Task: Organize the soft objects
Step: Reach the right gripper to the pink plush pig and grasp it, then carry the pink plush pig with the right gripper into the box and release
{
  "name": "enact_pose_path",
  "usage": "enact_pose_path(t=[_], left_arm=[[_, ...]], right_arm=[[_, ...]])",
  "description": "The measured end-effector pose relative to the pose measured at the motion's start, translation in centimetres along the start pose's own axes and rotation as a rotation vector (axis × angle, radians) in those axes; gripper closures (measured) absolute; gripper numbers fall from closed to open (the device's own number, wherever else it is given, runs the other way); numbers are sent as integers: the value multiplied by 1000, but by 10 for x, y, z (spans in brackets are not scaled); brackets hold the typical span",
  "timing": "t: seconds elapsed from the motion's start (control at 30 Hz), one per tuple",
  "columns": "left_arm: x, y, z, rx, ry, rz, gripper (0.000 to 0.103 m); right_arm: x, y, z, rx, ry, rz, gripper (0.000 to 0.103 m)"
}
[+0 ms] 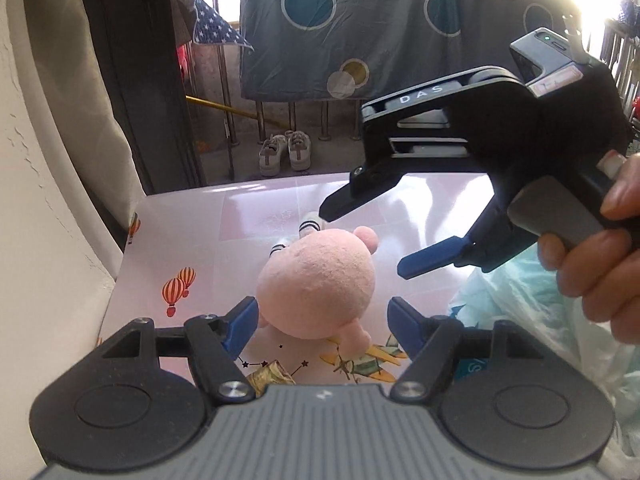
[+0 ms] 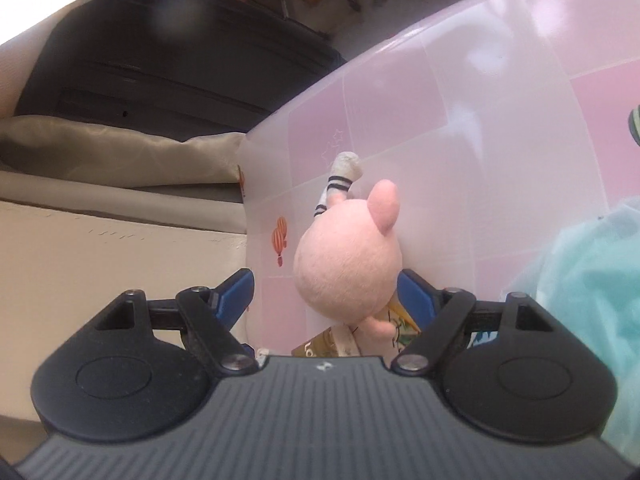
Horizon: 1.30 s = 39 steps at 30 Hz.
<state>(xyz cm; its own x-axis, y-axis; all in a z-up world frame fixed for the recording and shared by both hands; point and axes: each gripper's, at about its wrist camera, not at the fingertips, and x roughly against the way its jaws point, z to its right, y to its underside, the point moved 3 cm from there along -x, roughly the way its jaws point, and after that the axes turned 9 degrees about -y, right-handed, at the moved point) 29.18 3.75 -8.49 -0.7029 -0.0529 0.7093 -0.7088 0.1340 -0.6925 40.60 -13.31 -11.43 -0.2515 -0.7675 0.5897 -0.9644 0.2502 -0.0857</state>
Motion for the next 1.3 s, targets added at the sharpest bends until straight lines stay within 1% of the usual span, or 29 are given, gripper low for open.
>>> enact_pose_path(t=[0.17, 0.2, 0.23, 0.27, 0.37, 0.43, 0.5, 0.6, 0.67, 0.77, 0.87, 0.97, 1.03, 1.07, 1.17, 1.2, 1.27, 1.3], left_arm=[[-26, -5, -3, 52, 37, -74, 31], [-30, -5, -3, 63, 42, -92, 32], [-36, -6, -4, 74, 45, -109, 35], [-40, -6, -4, 83, 47, -122, 37], [-44, -7, -7, 95, 21, -130, 43], [-39, -7, -8, 101, 29, -138, 49], [-26, -8, -9, 107, 47, -132, 50], [1, -13, -7, 93, 59, -100, 50], [24, -15, -1, 88, 73, -75, 49], [67, -18, 15, 68, 114, -21, 48], [108, -16, 41, 48, 193, 20, 48], [142, -7, 77, 11, 283, 41, 46], [158, 1, 101, -29, 332, 55, 36], [164, 7, 111, -51, 350, 62, 34], [174, 24, 133, -94, 362, 58, 33], [176, 29, 137, -100, 359, 52, 33], [177, 38, 141, -101, 355, 40, 33], [179, 42, 140, -98, 353, 37, 33]], right_arm=[[-32, -10, 14, -34, 5, -25, 24], [-36, -10, 16, -34, 4, -28, 24], [-38, -10, 18, -33, 9, -30, 27], [-41, -9, 19, -29, 14, -32, 35], [-42, -5, 23, -42, 8, -27, 39], [-36, -3, 23, -45, 4, -18, 41], [-28, 0, 21, -47, 9, -11, 41], [-7, 11, 10, -37, -20, -4, 41], [14, 21, 1, -19, -39, 12, 42], [57, 41, -10, 3, -84, 54, 42], [112, 63, -6, 5, -126, 105, 42], [171, 87, 9, -1, -136, 161, 42], [214, 102, 24, -2, -111, 207, 42], [235, 108, 33, -3, -92, 235, 42], [303, 122, 68, -29, -35, 322, 42], [325, 124, 78, -28, -1, 351, 42], [363, 126, 98, -24, 39, 394, 42], [378, 125, 104, -13, 102, 415, 42]])
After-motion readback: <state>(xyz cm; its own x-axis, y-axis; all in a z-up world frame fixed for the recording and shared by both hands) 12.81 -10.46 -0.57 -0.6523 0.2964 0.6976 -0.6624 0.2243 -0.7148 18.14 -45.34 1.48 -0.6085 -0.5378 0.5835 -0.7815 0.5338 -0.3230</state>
